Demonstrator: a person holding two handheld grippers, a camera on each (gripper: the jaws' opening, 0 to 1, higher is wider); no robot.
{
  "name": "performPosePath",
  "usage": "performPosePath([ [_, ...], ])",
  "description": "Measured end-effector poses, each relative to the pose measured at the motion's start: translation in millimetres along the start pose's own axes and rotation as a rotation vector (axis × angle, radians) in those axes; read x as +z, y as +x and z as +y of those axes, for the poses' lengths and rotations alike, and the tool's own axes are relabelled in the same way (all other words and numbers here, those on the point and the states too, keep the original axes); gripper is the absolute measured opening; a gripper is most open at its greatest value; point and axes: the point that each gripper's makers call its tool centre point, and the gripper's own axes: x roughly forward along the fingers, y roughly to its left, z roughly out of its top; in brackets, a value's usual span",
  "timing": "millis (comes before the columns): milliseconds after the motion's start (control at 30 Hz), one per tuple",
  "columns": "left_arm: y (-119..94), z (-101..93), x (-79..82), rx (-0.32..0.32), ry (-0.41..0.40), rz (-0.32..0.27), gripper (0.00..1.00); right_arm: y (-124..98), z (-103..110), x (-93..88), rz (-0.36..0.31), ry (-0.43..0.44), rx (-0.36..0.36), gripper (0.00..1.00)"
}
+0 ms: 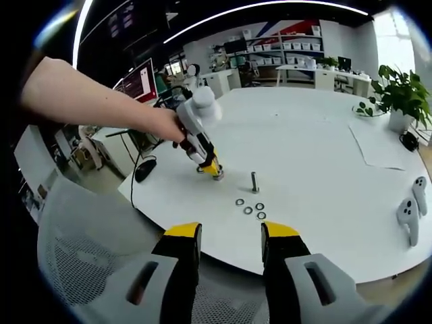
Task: Place the washer onto the threaded stud by aligning its center hole with the stud, sliding it down to the base, and recovering from edge contact or off-axis alignment until the washer reaches the visible bottom stop.
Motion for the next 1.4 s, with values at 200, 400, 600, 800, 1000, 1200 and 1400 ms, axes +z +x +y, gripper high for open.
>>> performPosePath([
  [200, 2.4, -0.2, -1.7, -0.001, -0.005, -0.006, 0.19, 0.4, 0.0, -1.0, 0.005, -0.003, 0.000, 0.38],
  [400, 4.1, 1.5, -3.4, 0.001, -0.032, -0.018, 0.20, 0.7, -0.2, -1.1, 0.006, -0.003, -0.001, 0.38],
  [600, 5.6, 1.7, -5.9, 0.000, -0.056, -0.037, 0.20, 0.3, -0.2, -0.7, 0.004, 0.000, -0.003, 0.38],
  [800, 7.2, 6.6, -7.2, 0.010, -0.053, -0.047, 0.26, -0.2, -0.3, 0.1, 0.001, 0.006, -0.002, 0.38],
  [1000, 2.9, 5.6, -6.4, -0.006, -0.090, -0.068, 0.26, -0.1, -0.1, 0.0, 0.002, 0.006, -0.002, 0.38],
  [1200, 2.0, 7.0, -12.5, -0.016, -0.105, -0.072, 0.28, 0.4, 0.3, -0.1, 0.003, 0.004, 0.000, 0.38],
  [1400, -0.5, 11.7, -23.2, -0.008, -0.122, -0.064, 0.28, 0.4, 0.7, -0.5, 0.005, 0.001, 0.002, 0.38],
])
